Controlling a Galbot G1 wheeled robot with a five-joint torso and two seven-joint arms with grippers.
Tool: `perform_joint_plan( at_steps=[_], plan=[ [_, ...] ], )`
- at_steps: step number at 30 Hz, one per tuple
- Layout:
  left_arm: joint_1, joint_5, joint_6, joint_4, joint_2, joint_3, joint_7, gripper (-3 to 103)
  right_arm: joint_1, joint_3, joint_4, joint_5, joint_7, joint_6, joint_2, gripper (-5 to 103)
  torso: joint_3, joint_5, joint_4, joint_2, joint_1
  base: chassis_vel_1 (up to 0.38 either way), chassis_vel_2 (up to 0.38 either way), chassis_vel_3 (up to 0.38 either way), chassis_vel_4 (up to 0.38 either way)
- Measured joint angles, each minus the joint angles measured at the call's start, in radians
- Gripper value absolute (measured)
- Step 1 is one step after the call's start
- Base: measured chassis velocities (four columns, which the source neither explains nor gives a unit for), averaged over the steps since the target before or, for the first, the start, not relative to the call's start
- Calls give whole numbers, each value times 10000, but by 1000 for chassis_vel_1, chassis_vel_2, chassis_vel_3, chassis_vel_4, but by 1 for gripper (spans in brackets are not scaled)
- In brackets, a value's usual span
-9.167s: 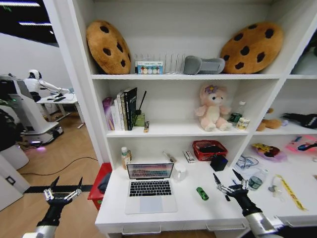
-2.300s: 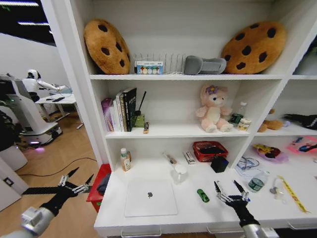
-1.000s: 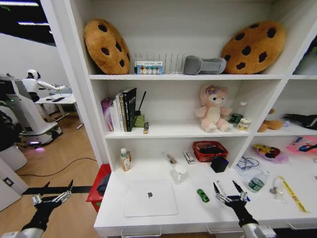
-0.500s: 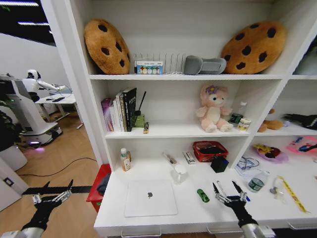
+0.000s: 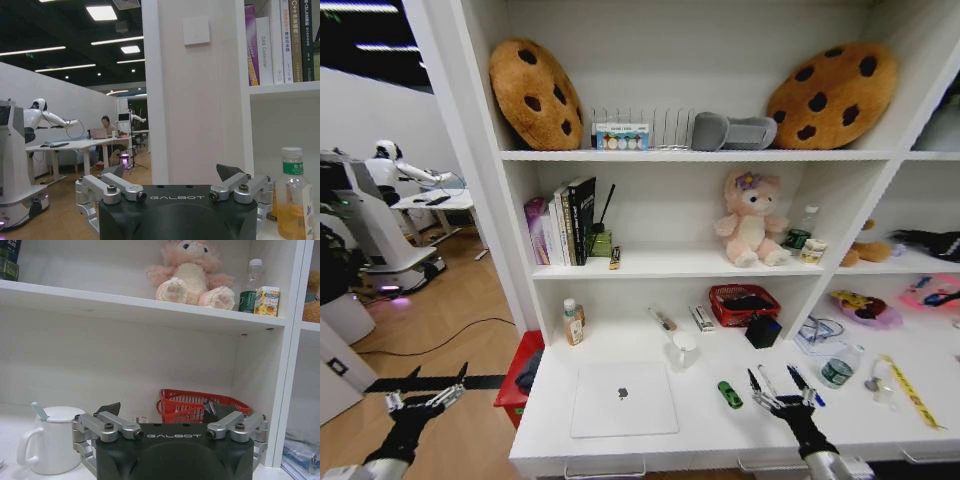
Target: Organize the objects on the table.
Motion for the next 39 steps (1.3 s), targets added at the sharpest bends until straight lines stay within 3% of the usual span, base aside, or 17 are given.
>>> perform_joint_plan(
  at_steps=[9,12,14,19,22,23,26,39],
  plan=[
    [1,2,1,0,1,0,0,100,1,-6,-33,-34,-10,67,26,100,-1,-6,2,0,0,-139,-133,146,136],
    [1,3,2,0,1,-1,2,100,1,-44,-35,-49,-10,70,52,100,0,9,1,0,0,-225,-199,215,216],
    [1,2,2,0,1,0,2,100,-3,-55,-35,-62,-10,73,60,100,0,-6,-4,0,1,-262,-268,239,240],
    [2,3,2,0,1,-1,5,100,15,-99,-116,-102,-8,183,68,100,0,6,7,0,-1,-269,-265,275,267],
    [1,2,2,0,0,0,7,100,8,-124,-157,-195,-28,258,77,100,2,4,-3,-1,1,-198,-245,210,169],
    [2,2,2,0,0,0,8,100,6,-157,-165,-268,-91,288,86,100,0,15,6,0,-2,-192,-155,157,128],
    [2,2,2,0,0,0,7,100,-7,-217,-180,-509,-337,401,93,100,0,-4,-3,0,-1,-22,-91,99,44],
    [2,0,-1,4,1,-4,1,100,38,-1331,-38,-1299,-1413,747,409,100,0,1,1,0,-1,33,37,-31,-33]
  ],
)
